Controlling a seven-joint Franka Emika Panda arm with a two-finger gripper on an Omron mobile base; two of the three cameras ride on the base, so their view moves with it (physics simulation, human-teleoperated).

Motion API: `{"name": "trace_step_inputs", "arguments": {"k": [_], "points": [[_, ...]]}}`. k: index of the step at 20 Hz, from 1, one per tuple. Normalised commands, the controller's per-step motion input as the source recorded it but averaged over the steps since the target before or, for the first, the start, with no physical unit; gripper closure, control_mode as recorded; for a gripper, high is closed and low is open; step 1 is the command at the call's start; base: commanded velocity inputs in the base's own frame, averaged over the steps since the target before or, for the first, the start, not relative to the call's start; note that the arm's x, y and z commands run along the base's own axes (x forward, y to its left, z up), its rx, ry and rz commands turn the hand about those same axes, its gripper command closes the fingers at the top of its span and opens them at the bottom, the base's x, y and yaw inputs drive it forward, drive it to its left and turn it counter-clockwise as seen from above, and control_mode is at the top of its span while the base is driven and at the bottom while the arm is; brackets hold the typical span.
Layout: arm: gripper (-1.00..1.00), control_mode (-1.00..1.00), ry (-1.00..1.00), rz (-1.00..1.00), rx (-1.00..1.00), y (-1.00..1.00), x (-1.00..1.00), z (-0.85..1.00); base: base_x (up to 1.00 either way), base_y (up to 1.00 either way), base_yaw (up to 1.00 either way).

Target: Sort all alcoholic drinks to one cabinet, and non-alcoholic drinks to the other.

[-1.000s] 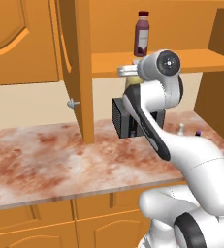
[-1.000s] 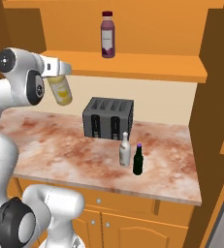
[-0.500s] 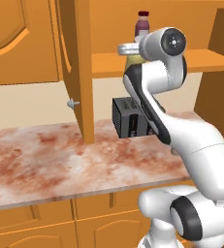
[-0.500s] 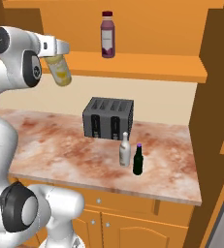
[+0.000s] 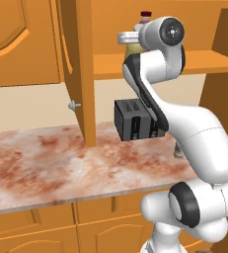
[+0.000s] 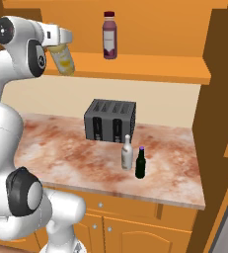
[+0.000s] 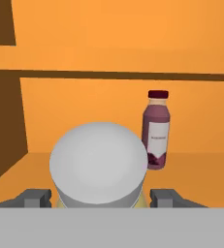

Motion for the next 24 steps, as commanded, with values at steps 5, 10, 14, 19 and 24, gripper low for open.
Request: {"name": "trace_step_inputs", "arguments": {"k": [5, 10, 14, 19, 24], "points": [[1.00, -1.00, -0.01, 0.00, 0.00, 0.00, 0.51, 0.05, 0.00, 0.00, 0.00], [1.00, -1.00, 0.00, 0.00, 0.01, 0.00, 0.65, 0.00, 0.00, 0.00, 0.00], [1.00, -1.00, 0.00, 0.00, 0.00, 0.00, 0.64, -0.04, 0.00, 0.00, 0.00], [1.00, -1.00, 0.00, 0.00, 0.00, 0.00, 0.61, -0.17, 0.00, 0.00, 0.00], [1.00, -1.00, 0.00, 0.00, 0.00, 0.00, 0.56, -0.39, 0.00, 0.00, 0.00]]}}
